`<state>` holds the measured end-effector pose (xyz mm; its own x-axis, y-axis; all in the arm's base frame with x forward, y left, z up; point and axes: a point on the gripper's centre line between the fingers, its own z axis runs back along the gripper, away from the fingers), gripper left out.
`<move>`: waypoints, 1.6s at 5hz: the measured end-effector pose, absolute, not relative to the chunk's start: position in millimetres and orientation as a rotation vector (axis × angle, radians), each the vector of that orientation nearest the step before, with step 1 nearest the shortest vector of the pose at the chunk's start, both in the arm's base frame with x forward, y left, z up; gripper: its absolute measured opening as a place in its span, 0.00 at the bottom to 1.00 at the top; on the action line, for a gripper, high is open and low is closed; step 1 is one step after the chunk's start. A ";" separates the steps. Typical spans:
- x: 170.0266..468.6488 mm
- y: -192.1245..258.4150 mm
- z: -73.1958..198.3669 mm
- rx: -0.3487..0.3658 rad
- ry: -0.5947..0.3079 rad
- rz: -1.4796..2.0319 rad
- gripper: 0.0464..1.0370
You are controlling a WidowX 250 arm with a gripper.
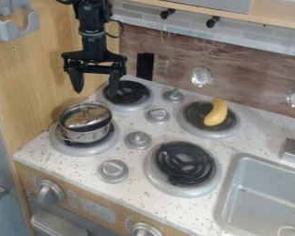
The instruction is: Take the lid cover on the silver pot and move in the right side of the burner
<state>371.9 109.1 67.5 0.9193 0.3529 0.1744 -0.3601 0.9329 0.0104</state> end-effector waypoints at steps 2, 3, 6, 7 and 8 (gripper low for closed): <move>365.4 104.1 41.0 0.006 -0.097 0.361 0.96; 362.1 111.1 33.7 -0.031 -0.094 0.422 0.96; 359.5 149.0 26.0 -0.049 -0.098 0.576 0.96; 365.0 152.0 14.4 -0.048 -0.078 0.591 0.96; 372.0 156.4 10.5 -0.041 -0.081 0.605 0.96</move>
